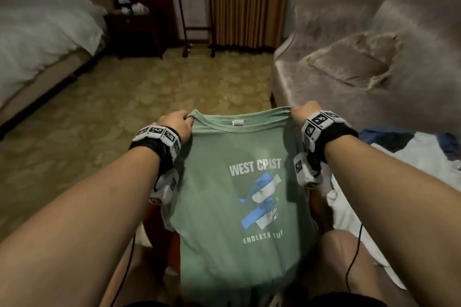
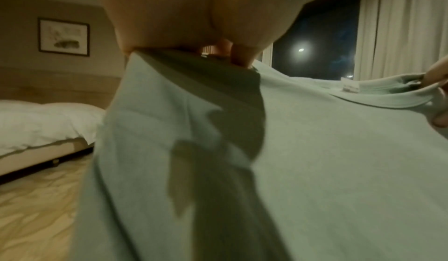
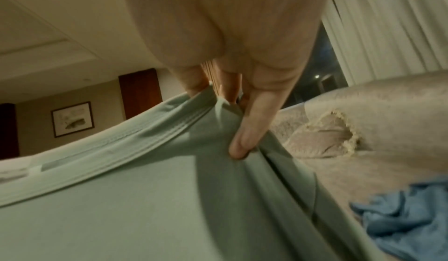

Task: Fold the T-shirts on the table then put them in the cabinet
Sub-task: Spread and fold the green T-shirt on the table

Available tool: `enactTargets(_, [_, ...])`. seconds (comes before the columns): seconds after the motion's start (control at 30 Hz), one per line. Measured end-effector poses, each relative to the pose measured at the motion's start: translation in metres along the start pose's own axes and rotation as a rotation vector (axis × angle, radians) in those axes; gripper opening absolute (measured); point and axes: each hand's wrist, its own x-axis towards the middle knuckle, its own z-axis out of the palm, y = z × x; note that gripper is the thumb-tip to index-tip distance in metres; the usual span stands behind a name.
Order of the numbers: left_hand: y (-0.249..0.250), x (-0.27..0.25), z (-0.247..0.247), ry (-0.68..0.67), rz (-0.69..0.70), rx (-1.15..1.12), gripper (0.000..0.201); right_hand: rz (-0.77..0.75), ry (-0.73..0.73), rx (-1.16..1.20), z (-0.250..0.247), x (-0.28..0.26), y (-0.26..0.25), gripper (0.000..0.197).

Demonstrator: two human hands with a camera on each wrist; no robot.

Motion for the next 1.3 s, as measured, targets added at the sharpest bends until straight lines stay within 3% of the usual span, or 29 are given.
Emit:
enactTargets(0.33, [-0.045, 0.101, 0.116, -0.228, -0.19, -0.137, 0.031, 0.09, -0.136, -0.162, 0.12, 0.088, 0.024, 0.041])
enactTargets(0.57, [-0.048, 0.125, 0.141, -0.277, -0.217, -0.23, 0.027, -0.007, -0.18, -0.204, 0.157, 0.105, 0.037, 0.06])
enactTargets(0.67, [-0.052, 0.122, 0.135, -0.282, -0.204, -0.308, 0.04, -0.094, -0.264, -0.237, 0.164, 0.1, 0.036, 0.081])
enactTargets(0.77, [-0.059, 0.108, 0.117, -0.294, -0.201, -0.313, 0.058, -0.163, -0.264, -0.322, 0.17, 0.085, 0.03, 0.085])
enactTargets(0.97, [-0.094, 0.067, 0.093, -0.404, -0.274, -0.131, 0.074, -0.389, -0.444, -0.566, 0.189, 0.03, 0.001, 0.055])
enactTargets(1.07, [-0.109, 0.047, 0.087, -0.491, -0.353, -0.093, 0.083, -0.478, -0.546, -0.639, 0.212, -0.003, -0.003, 0.052])
enactTargets(1.2, [-0.128, 0.031, 0.082, -0.595, -0.409, -0.074, 0.066, -0.489, -0.65, -0.927, 0.241, -0.027, 0.01, 0.089])
enactTargets(1.3, [-0.144, 0.03, 0.082, -0.503, -0.403, -0.168, 0.059, -0.479, -0.632, -1.047, 0.246, -0.029, 0.011, 0.103])
